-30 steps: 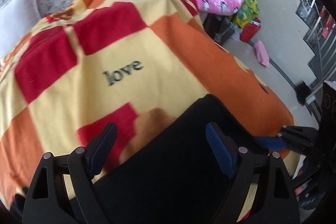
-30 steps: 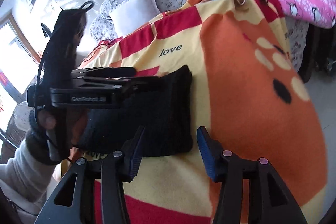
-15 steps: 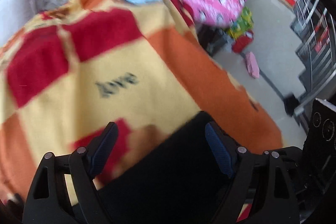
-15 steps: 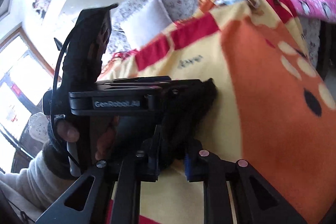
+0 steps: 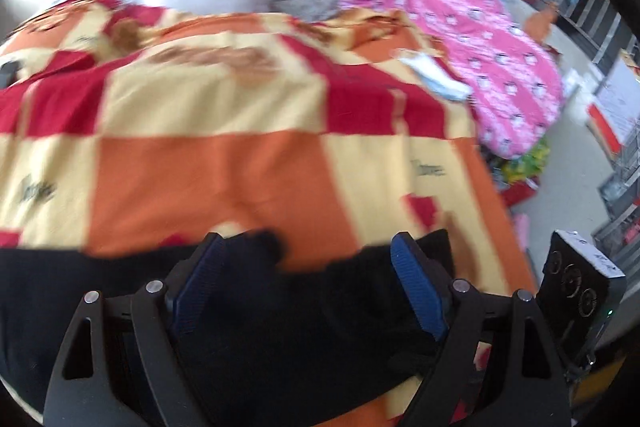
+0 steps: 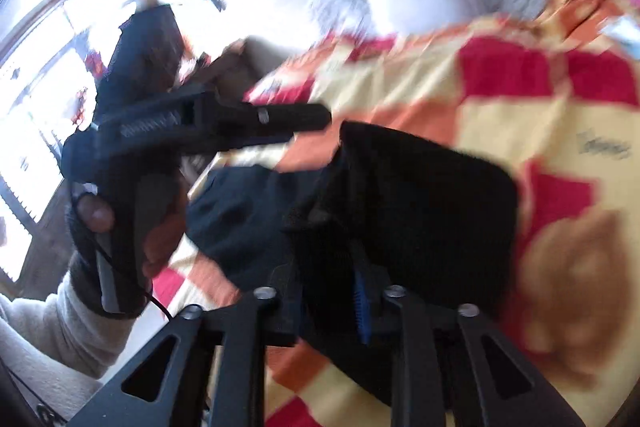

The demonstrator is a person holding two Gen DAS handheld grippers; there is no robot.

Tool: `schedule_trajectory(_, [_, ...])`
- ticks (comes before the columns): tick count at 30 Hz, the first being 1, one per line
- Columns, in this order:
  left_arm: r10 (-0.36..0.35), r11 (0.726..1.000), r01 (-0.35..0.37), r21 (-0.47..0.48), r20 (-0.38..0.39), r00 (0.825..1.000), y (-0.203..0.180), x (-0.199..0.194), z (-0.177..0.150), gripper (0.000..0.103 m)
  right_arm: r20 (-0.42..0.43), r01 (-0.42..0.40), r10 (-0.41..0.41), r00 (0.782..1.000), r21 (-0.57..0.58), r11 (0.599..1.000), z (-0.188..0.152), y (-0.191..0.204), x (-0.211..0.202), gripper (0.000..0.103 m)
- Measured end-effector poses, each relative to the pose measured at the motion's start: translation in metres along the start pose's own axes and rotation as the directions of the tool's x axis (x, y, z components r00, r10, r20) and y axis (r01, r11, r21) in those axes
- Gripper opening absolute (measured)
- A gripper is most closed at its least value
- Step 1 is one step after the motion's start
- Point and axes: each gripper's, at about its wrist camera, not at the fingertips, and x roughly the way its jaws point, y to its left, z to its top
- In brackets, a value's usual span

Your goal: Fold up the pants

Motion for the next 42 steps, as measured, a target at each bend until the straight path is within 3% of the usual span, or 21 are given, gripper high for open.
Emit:
schedule_trajectory(2, [0.007, 1.0, -0.008, -0.028, -0.03, 1.0, 0.009, 0.005, -0.011, 0.085, -0.066, 0.02, -0.02, 0.998, -0.004, 1.0, -0.005, 0.004, 0.017, 0.033])
schedule_trajectory(5, [0.004, 1.0, -0.005, -0.03, -0.056, 0.998, 0.01, 0.01, -0.027, 0.085, -0.03, -0.04, 0.041, 0.999, 0.011, 0.999, -0.006, 0.006, -0.011, 0.047])
schedule_trajectory(7, [0.003, 1.0, -0.004, -0.017, -0.052, 0.999, 0.002, 0.01, -0.033, 0.085, 0.028, -0.024, 0.023, 0.999, 0.009, 1.0, -0.005, 0.002, -0.036, 0.054])
schedule_trajectory(11, [0.009, 1.0, -0.008, 0.01, -0.057, 0.998, -0.015, 0.011, -0.048, 0.085, 0.111, 0.113, -0.12, 0.987, 0.059, 0.992, -0.005, -0.019, -0.068, 0.049])
schedule_trajectory(13, [0.038, 0.999, -0.037, 0.017, -0.072, 0.997, -0.018, 0.014, -0.055, 0.085, 0.085, 0.145, -0.151, 0.985, 0.072, 0.987, -0.003, -0.03, -0.058, 0.036])
schedule_trajectory(16, [0.075, 0.997, -0.073, 0.026, -0.066, 0.995, -0.027, 0.018, -0.063, 0.085, 0.044, 0.199, -0.202, 0.978, 0.069, 0.978, -0.004, -0.038, -0.042, 0.034])
schedule_trajectory(20, [0.083, 0.995, -0.079, 0.056, -0.075, 0.994, -0.045, 0.027, -0.068, 0.083, 0.059, 0.164, -0.172, 0.983, 0.121, 0.979, -0.003, -0.053, -0.037, 0.037])
schedule_trajectory(21, [0.095, 0.993, -0.089, 0.079, -0.074, 0.993, -0.053, 0.03, -0.069, 0.076, 0.062, 0.167, -0.176, 0.983, 0.127, 0.978, -0.004, -0.055, -0.039, 0.037])
schedule_trajectory(23, [0.118, 0.987, -0.111, 0.119, -0.062, 0.991, -0.062, 0.031, -0.068, 0.026, 0.064, 0.176, -0.186, 0.981, 0.13, 0.976, -0.005, -0.056, -0.043, 0.037])
schedule_trajectory(24, [0.102, 0.989, -0.095, 0.112, -0.061, 0.993, -0.061, 0.029, -0.065, 0.013, 0.073, 0.18, -0.191, 0.979, 0.13, 0.975, -0.005, -0.055, -0.047, 0.037])
schedule_trajectory(27, [0.049, 0.995, -0.044, 0.093, -0.052, 0.997, -0.055, 0.014, -0.055, 0.011, 0.113, 0.174, -0.186, 0.976, 0.11, 0.979, 0.002, -0.042, -0.059, 0.037])
schedule_trajectory(31, [0.072, 0.991, -0.073, 0.111, 0.006, 0.997, -0.044, -0.015, -0.054, 0.011, 0.137, 0.163, -0.166, 0.977, 0.032, 0.986, 0.015, -0.017, -0.06, 0.037])
schedule_trajectory(36, [0.15, 0.987, -0.149, 0.059, -0.017, 0.988, -0.015, -0.008, -0.069, 0.011, 0.062, 0.181, -0.179, 0.982, -0.032, 0.983, 0.025, -0.007, -0.017, 0.035])
schedule_trajectory(39, [0.146, 0.989, -0.146, 0.033, -0.017, 0.989, -0.007, 0.002, -0.076, 0.011, -0.011, 0.232, -0.233, 0.972, -0.062, 0.971, 0.024, -0.012, 0.018, 0.032])
schedule_trajectory(42, [0.148, 0.988, -0.148, 0.034, -0.007, 0.989, -0.007, -0.002, -0.078, 0.017, -0.01, 0.251, -0.253, 0.967, -0.089, 0.964, 0.022, -0.012, 0.029, 0.032])
